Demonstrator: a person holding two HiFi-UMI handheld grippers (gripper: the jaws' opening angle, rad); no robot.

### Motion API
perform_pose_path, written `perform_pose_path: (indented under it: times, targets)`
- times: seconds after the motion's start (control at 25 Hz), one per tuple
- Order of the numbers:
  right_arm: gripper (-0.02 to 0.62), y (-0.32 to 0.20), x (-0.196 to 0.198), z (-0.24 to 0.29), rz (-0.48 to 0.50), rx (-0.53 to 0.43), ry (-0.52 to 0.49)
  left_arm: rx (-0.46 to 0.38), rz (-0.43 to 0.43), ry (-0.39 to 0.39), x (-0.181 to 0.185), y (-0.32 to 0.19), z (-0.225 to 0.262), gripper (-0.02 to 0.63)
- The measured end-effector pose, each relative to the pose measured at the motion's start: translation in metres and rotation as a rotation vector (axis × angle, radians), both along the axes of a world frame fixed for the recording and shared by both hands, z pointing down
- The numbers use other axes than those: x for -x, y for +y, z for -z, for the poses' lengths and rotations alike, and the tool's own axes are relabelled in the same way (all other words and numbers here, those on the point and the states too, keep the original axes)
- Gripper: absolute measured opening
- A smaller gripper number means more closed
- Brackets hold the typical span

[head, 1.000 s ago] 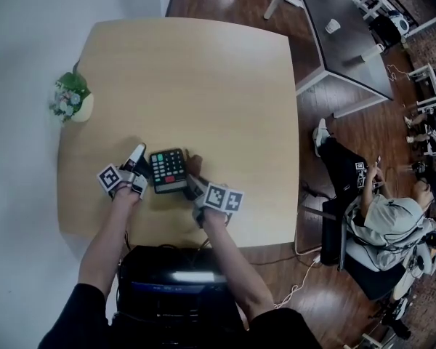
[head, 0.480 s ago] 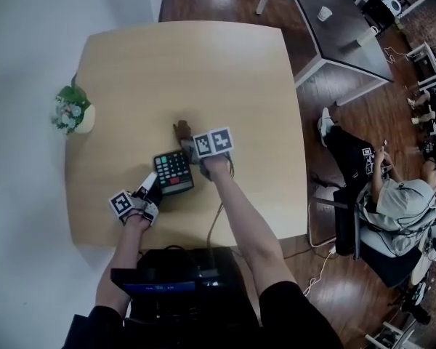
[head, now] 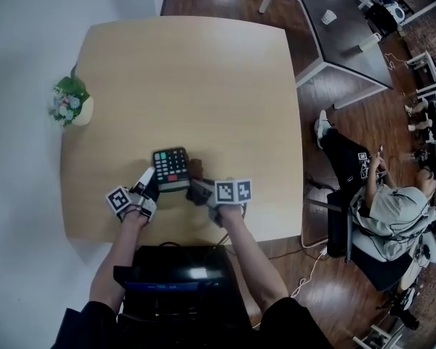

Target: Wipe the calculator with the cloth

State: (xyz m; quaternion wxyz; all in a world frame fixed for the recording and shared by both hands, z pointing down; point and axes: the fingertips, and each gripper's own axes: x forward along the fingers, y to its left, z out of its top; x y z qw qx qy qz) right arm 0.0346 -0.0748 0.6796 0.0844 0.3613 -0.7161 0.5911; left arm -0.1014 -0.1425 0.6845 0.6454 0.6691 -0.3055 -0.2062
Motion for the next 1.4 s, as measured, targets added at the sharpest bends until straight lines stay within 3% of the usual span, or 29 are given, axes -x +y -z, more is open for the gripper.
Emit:
perform_pose_path:
  times: [0.12, 0.28, 0.36, 0.48, 0.6, 0.84, 0.92, 1.04, 1.24, 1.4]
  targets:
    - [0.069, 0.001, -0.010, 0.004, 0.000, -0.020, 0.027, 0.007, -0.001, 0.014, 0.002, -0.001, 0.000, 0.023]
    - [0.069, -0.082, -0.016, 0.012, -0.033, -0.178, 0.105, 0.000, 0.001, 0.013, 0.005, -0.003, -0.002, 0.023]
    - [0.069, -0.112, -0.011, 0.003, 0.011, -0.205, 0.151, -0.005, 0.002, 0.008, 0.003, -0.001, -0.002, 0.023]
    - [0.071, -0.119, 0.002, -0.013, 0.096, -0.170, 0.171, 0.001, 0.008, 0.012, 0.000, 0.001, -0.001, 0.021]
    - [0.071, -0.096, 0.003, -0.006, 0.075, -0.139, 0.115, 0.004, 0.009, -0.005, -0.001, 0.001, -0.002, 0.014]
    - [0.069, -0.002, -0.002, 0.006, -0.163, -0.023, -0.137, 0.009, 0.013, 0.006, 0.001, 0.001, 0.000, 0.014]
    - [0.069, 0.030, 0.000, 0.007, -0.176, 0.012, -0.178, 0.008, 0.008, 0.011, 0.000, 0.000, -0.001, 0.014]
    - [0.069, 0.026, -0.009, 0.006, -0.168, -0.019, -0.118, 0.005, 0.000, 0.012, 0.003, -0.001, -0.004, 0.014]
    - [0.069, -0.090, -0.023, 0.012, -0.113, -0.204, 0.082, -0.003, -0.002, 0.016, 0.004, -0.002, -0.006, 0.008]
    - [0.071, -0.115, -0.006, -0.007, 0.022, -0.153, 0.130, 0.003, 0.000, 0.010, -0.001, 0.003, -0.005, 0.006]
